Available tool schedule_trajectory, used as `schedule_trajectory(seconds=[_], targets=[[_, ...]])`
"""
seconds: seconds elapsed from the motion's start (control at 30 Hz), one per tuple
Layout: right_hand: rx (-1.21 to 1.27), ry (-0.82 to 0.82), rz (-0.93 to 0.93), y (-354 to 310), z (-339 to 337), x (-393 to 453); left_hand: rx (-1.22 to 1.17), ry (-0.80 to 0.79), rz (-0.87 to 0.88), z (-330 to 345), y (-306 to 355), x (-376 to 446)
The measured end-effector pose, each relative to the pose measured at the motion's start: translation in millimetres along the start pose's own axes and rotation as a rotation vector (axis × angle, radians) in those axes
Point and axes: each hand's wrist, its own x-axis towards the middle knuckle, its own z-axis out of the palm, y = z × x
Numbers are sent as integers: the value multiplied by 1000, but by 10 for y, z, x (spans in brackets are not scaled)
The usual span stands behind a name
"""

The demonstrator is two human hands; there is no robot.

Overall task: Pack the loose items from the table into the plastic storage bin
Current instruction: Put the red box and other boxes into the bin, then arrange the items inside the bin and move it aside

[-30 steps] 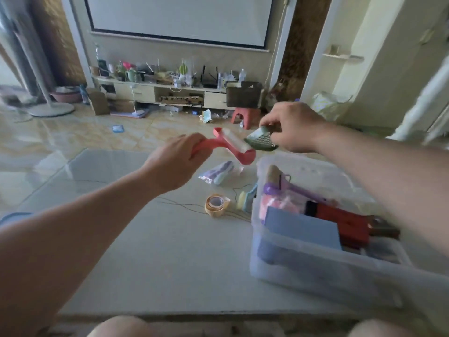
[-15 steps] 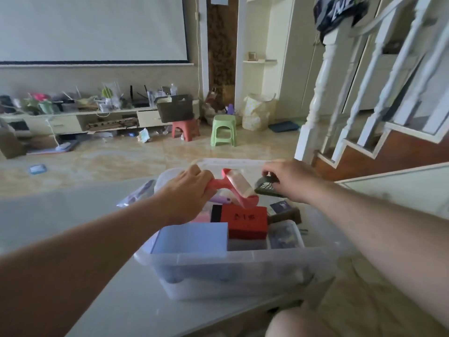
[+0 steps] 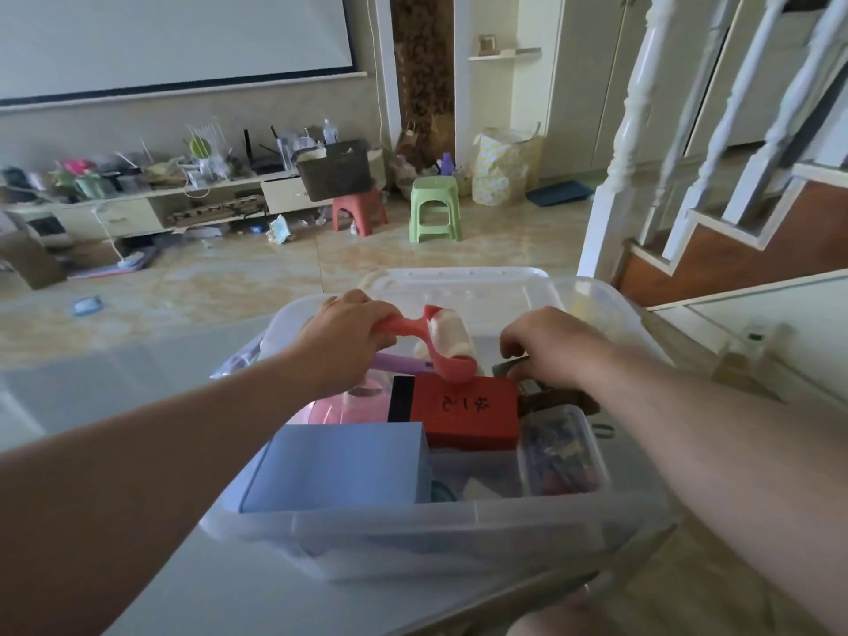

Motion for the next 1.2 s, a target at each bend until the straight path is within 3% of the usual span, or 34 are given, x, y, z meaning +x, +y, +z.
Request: schedule_trajectory(seconds=[0.23, 0.43, 0.63, 0.8, 0.93, 1.1, 1.2], targets=[[309, 196, 35, 2, -18, 49, -86, -89, -53, 51, 111, 86], [496, 311, 14, -20, -41, 14, -93, -94, 99, 262, 330, 246], [388, 135, -57, -73, -21, 49, 311, -125, -120, 276, 59, 297], [251, -50, -79, -130, -21, 61, 285, -95, 113, 326, 120, 204], [235, 62, -47, -137, -25, 16, 371, -220, 131, 234, 180, 126], [179, 280, -23, -199, -94, -86, 182, -46, 171, -19, 145, -113], [178, 276, -47, -344, -322, -171, 156, 8, 209, -236, -132, -315]])
